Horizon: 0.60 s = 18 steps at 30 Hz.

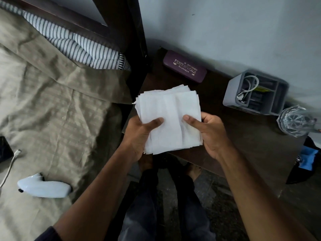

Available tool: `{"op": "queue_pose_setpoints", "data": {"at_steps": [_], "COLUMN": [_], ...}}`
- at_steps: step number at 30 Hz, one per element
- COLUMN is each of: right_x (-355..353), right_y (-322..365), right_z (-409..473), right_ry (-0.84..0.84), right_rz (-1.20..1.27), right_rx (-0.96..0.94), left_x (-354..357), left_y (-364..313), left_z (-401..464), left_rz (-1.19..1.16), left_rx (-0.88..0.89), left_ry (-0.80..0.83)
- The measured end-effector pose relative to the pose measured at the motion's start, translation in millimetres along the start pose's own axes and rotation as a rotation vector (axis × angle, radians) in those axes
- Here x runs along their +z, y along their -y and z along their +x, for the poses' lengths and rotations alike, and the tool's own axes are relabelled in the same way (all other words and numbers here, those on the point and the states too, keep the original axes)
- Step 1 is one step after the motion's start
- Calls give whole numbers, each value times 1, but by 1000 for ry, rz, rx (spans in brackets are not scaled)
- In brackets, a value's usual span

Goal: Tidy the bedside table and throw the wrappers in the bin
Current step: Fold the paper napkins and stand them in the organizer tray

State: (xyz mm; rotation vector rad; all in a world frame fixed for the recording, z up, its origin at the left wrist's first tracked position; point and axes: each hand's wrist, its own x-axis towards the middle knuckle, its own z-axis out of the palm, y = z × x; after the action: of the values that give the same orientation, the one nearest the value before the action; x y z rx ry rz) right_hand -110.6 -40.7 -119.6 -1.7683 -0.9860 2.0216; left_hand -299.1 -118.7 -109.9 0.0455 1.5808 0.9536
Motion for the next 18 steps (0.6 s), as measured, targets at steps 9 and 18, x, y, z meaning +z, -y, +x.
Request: {"op": "queue_pose_setpoints", "data": {"at_steps": [9, 18], "right_x": [1, 26], "right_y": [21, 15], "right_z": [-7, -27], "right_ry": [-261, -344], "right_rz": [-404, -606], "right_rx": [-327, -555], "left_x": [37, 79], "left_y": [-9, -9], "left_z": [0, -8], "left_rz": [149, 241], "left_rx": [151, 205], "left_ry": [-129, -83]}}
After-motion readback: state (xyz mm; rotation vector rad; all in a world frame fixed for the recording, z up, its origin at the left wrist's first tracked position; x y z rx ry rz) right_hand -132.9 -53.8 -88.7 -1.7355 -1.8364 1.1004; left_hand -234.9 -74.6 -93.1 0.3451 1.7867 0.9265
